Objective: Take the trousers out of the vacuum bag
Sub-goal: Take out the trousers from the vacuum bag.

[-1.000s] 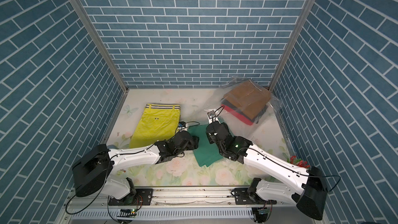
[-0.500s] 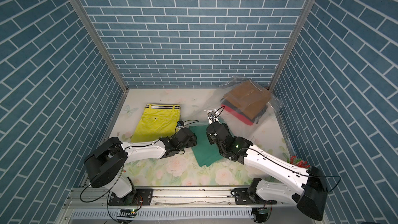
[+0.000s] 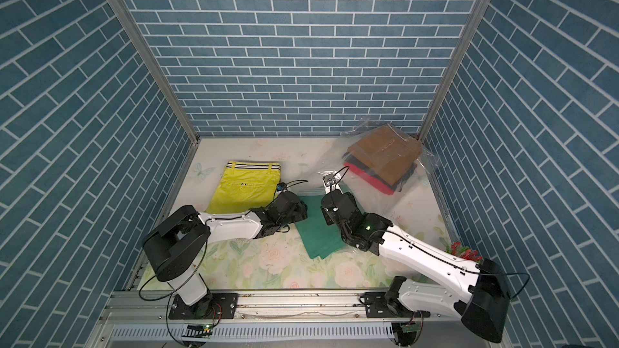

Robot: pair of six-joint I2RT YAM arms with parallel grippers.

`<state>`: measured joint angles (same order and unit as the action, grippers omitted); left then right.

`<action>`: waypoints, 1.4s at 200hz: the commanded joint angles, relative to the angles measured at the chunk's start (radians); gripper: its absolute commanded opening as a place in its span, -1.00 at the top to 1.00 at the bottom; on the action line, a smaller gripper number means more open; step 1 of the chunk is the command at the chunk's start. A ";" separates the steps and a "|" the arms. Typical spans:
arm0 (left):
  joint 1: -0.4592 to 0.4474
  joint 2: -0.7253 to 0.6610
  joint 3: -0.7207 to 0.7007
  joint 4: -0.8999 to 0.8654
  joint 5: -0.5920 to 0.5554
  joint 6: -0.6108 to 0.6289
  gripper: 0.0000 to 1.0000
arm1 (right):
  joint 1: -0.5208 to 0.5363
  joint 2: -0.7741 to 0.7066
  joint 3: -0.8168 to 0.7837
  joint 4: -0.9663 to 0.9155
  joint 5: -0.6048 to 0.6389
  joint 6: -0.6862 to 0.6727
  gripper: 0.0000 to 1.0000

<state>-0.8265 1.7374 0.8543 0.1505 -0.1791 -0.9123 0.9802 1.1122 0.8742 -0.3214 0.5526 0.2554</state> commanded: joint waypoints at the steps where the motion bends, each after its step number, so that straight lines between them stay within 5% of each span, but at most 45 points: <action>1: 0.009 0.032 0.030 -0.009 -0.028 0.021 -0.50 | -0.008 -0.020 -0.004 0.008 0.009 -0.014 1.00; 52: 0.020 0.066 0.020 0.066 -0.057 0.046 -0.51 | -0.012 -0.013 -0.001 0.006 0.006 -0.016 1.00; 89: 0.024 0.045 -0.016 0.172 0.026 0.031 0.28 | -0.012 -0.010 -0.001 0.005 0.002 -0.014 1.00; 109: 0.016 0.016 -0.061 0.225 0.069 -0.016 0.55 | -0.012 -0.013 -0.002 0.008 0.001 -0.013 1.00; 138: -0.035 -0.050 -0.136 0.257 0.067 -0.098 0.83 | -0.012 -0.004 -0.003 0.017 -0.006 -0.013 1.00; 166: -0.100 -0.096 -0.180 0.241 0.052 -0.154 0.87 | -0.012 0.005 -0.007 0.028 -0.012 -0.013 1.00; 193: -0.145 -0.106 -0.234 0.282 0.079 -0.207 0.70 | -0.012 0.006 -0.010 0.036 -0.017 -0.011 1.00; 239: -0.152 -0.142 -0.261 0.241 0.036 -0.212 -0.45 | -0.012 0.003 -0.010 0.035 -0.020 -0.011 1.00; 280: -0.127 -0.125 -0.212 0.187 0.011 -0.168 -0.65 | -0.011 -0.006 -0.012 0.035 -0.020 -0.009 1.00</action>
<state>-0.9699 1.6085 0.6117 0.3809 -0.1421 -1.1107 0.9726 1.1145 0.8726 -0.3141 0.5331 0.2550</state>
